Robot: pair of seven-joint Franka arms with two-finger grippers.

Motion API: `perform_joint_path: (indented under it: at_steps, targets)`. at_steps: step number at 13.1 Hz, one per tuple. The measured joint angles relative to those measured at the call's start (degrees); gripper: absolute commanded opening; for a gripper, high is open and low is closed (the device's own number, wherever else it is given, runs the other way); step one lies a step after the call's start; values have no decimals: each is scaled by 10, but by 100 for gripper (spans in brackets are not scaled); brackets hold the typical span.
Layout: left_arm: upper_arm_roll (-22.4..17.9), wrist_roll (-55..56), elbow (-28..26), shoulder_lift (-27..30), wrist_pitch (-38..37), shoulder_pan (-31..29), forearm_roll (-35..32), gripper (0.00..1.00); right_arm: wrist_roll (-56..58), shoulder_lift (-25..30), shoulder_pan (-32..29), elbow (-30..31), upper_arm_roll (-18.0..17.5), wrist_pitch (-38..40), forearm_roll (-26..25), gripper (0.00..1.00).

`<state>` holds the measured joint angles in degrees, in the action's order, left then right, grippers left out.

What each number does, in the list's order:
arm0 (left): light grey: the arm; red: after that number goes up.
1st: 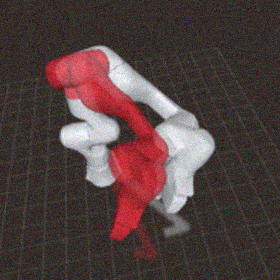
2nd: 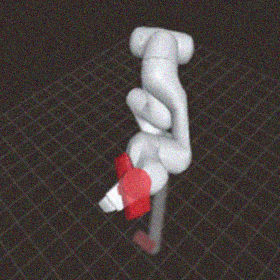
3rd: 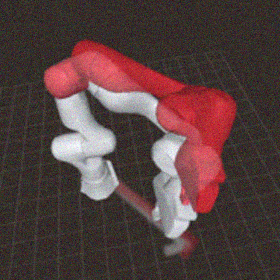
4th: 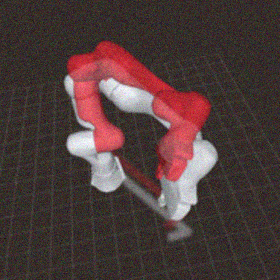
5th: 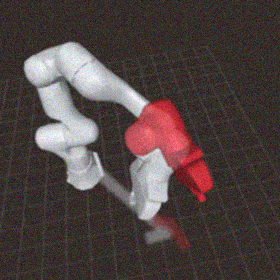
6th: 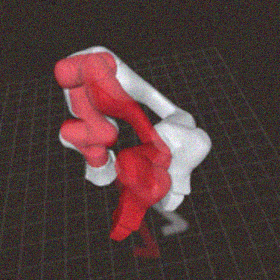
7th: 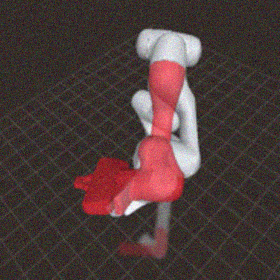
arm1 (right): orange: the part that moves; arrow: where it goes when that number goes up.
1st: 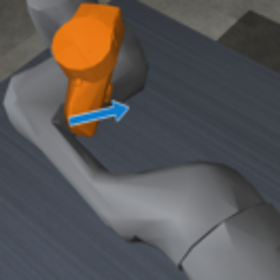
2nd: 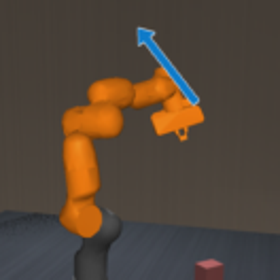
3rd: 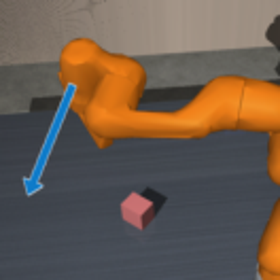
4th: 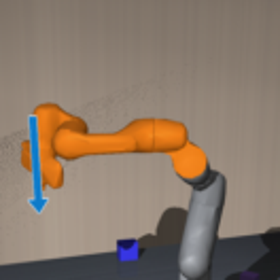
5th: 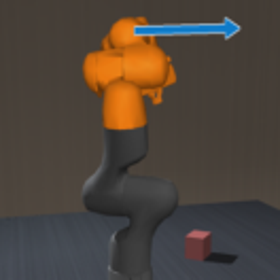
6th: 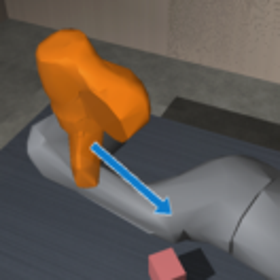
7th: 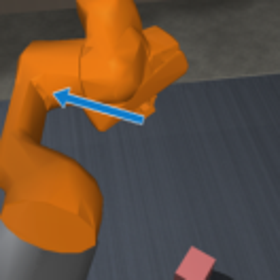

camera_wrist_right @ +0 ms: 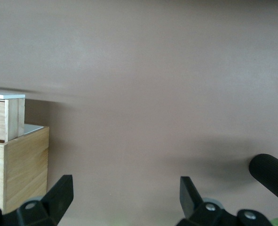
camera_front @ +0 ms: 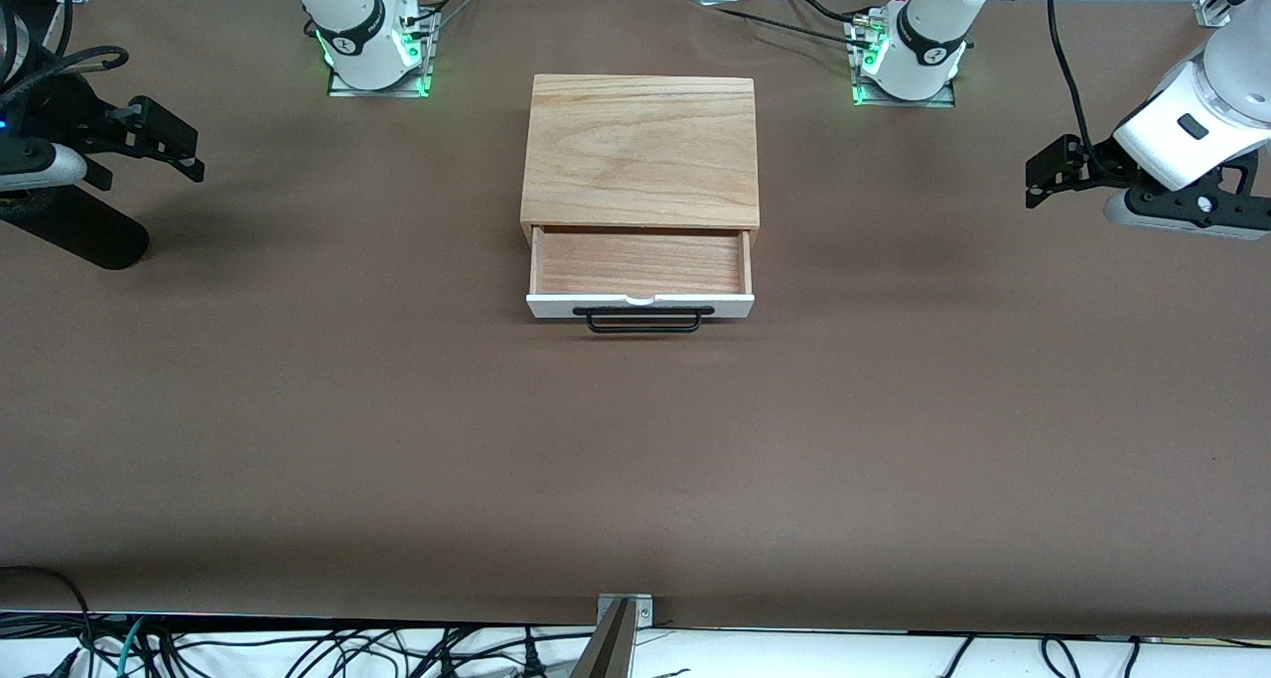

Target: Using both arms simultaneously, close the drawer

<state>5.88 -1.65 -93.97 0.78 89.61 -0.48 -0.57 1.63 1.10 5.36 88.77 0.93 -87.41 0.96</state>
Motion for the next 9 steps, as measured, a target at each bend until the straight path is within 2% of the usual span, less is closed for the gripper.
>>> perform_joint_path:
  at_steps: [9]
  targets:
    - [0, 0, 0, -1, -6, 0, 0, 100, 0, 0, 0, 0, 0, 0, 0, 100]
